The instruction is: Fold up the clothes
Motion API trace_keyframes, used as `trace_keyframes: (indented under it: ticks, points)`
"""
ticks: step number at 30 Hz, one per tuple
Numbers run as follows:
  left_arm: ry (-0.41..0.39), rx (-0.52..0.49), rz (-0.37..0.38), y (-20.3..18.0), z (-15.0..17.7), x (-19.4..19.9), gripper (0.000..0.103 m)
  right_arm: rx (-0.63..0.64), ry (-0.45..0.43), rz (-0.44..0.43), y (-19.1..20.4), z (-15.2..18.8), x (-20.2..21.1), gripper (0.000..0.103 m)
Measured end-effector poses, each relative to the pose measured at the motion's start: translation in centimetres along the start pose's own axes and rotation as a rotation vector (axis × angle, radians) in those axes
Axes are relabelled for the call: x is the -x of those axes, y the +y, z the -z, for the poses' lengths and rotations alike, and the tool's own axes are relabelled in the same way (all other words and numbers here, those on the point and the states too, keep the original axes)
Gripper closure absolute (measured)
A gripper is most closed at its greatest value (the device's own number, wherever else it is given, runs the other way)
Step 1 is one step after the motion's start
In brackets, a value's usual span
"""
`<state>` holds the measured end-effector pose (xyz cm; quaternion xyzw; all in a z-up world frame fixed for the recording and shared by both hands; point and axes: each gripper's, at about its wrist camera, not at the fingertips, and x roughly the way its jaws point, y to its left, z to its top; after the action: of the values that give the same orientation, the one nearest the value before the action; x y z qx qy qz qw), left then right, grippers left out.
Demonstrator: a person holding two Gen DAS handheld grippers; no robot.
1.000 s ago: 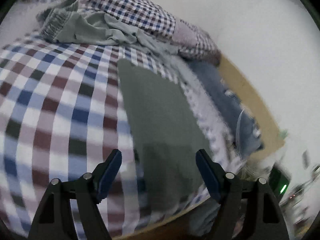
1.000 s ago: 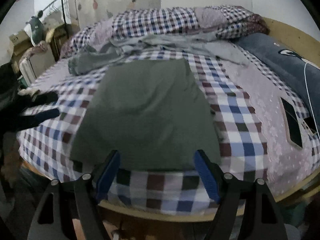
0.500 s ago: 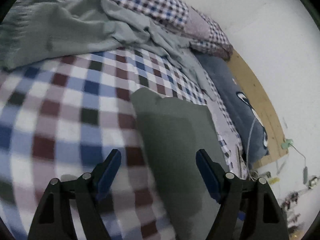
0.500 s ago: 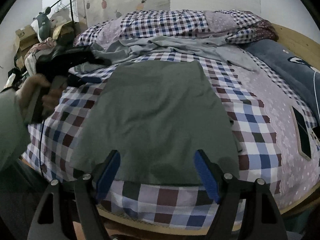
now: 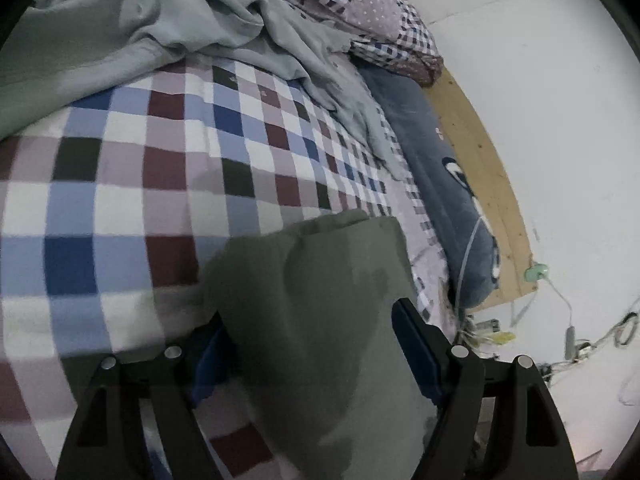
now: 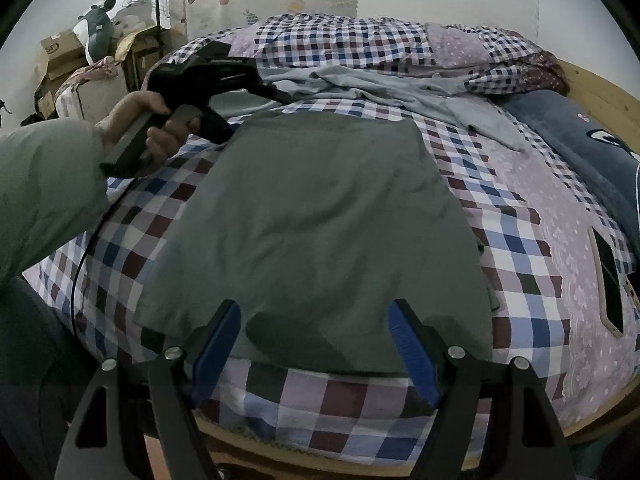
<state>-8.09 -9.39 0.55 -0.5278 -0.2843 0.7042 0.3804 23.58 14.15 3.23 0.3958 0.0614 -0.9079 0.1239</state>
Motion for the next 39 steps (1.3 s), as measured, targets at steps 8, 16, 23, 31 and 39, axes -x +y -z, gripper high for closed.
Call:
trace_keyframes:
  ticks: [8,16,23,31,39]
  points:
    - [0.035,0.004,0.062,-0.2,1.5,0.9,0.023,0.023,-0.024,-0.007,0.8,-0.3,0.2,0.023]
    - [0.035,-0.001,0.083,-1.0,0.3,-1.6,0.025,0.063,-0.043,-0.015,2.5,-1.0,0.6,0.023]
    - [-0.019,0.048,0.103,-0.3,0.5,-0.5,0.081,0.082,-0.072,0.041,4.6,-2.4,0.8,0.023]
    - [-0.055,-0.117,0.072,-8.8,1.4,2.8,0.087,0.072,-0.176,0.192,10.3,-5.2,-1.0,0.020]
    - [-0.074,-0.192,0.047,-14.7,2.9,5.0,0.088,0.265,-0.246,0.474,18.0,-5.3,-4.9,0.020]
